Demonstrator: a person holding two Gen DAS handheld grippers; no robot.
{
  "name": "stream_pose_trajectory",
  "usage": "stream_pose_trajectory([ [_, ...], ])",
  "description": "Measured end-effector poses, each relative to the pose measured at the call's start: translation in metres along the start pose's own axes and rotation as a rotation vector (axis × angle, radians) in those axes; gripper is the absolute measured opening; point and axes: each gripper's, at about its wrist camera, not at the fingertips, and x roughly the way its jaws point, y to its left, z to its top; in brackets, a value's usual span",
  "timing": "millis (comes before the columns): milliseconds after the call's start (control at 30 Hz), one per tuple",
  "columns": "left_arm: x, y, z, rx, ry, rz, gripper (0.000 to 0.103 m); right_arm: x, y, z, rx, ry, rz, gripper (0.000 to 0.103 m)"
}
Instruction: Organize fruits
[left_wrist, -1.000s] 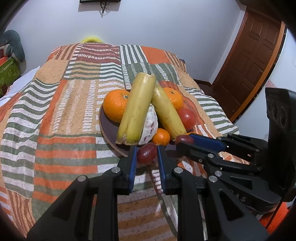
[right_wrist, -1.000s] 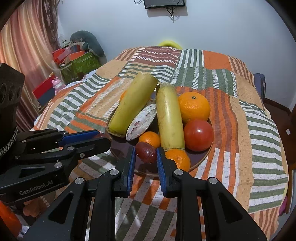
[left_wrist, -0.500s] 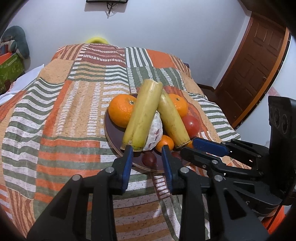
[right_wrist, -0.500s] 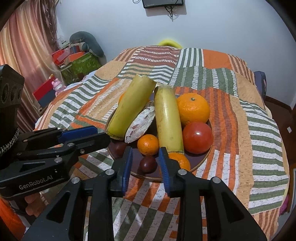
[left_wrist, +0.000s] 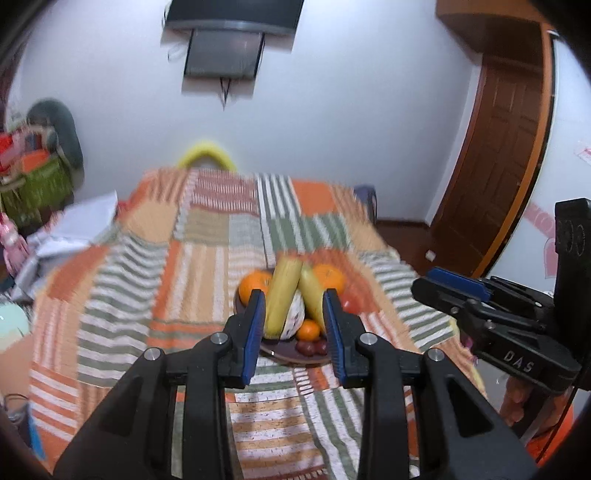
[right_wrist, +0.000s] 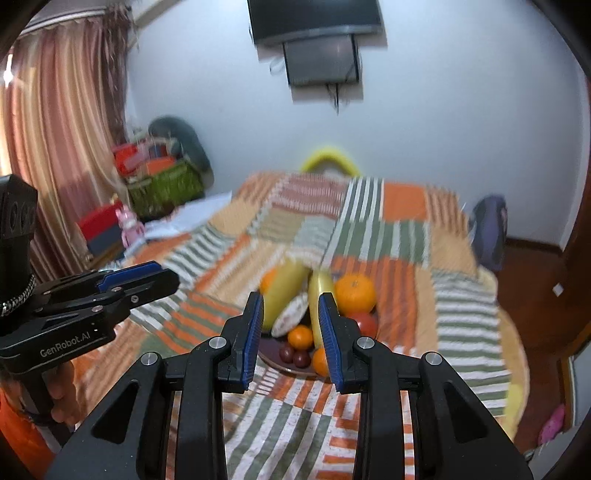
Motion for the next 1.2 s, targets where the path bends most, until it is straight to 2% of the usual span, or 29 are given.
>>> stream_pose_trajectory([
  [267, -0.114, -0.045, 0.015, 0.072, -0.207, 0.005, 0.031, -0.100, 0.025, 0.011, -0.023, -0.203, -0.025, 0.028],
  [333, -0.138, -0.054, 0.014, 0.081, -0.251, 0.004, 0.036, -0.122, 0.031, 0.011, -0.029, -0.248, -0.033, 0.029],
  [400, -0.158, -0.060, 0.012, 0.083, -0.290, 0.007, 0.050, -0.140, 0.036, 0.009, -0.029, -0.287, -0.034, 0.032],
  [533, -0.192, -0.073, 0.007, 0.099, -0.364, 0.032, 0.059, -0.160, 0.044, 0.006, -0.033, -0.343, -0.052, 0.053],
  [600, -0.201, -0.076, 0.005, 0.101, -0.375, 0.035, 0.070, -0.162, 0.047, 0.003, -0.037, -0.366, -0.072, 0.062],
  [667, -0.207, -0.079, 0.002, 0.101, -0.386, 0.043, 0.074, -0.163, 0.050, 0.001, -0.044, -0.378, -0.095, 0.075],
  [800, -0.211, -0.082, -0.001, 0.106, -0.391, 0.058, 0.090, -0.168, 0.055, -0.003, -0.041, -0.394, -0.119, 0.086],
  [933, -0.210, -0.081, -0.005, 0.103, -0.384, 0.065, 0.095, -0.173, 0.056, -0.007, -0.037, -0.405, -0.145, 0.101],
  [1200, -0.209, -0.081, -0.012, 0.101, -0.366, 0.076, 0.098, -0.179, 0.055, -0.018, -0.037, -0.417, -0.172, 0.103],
])
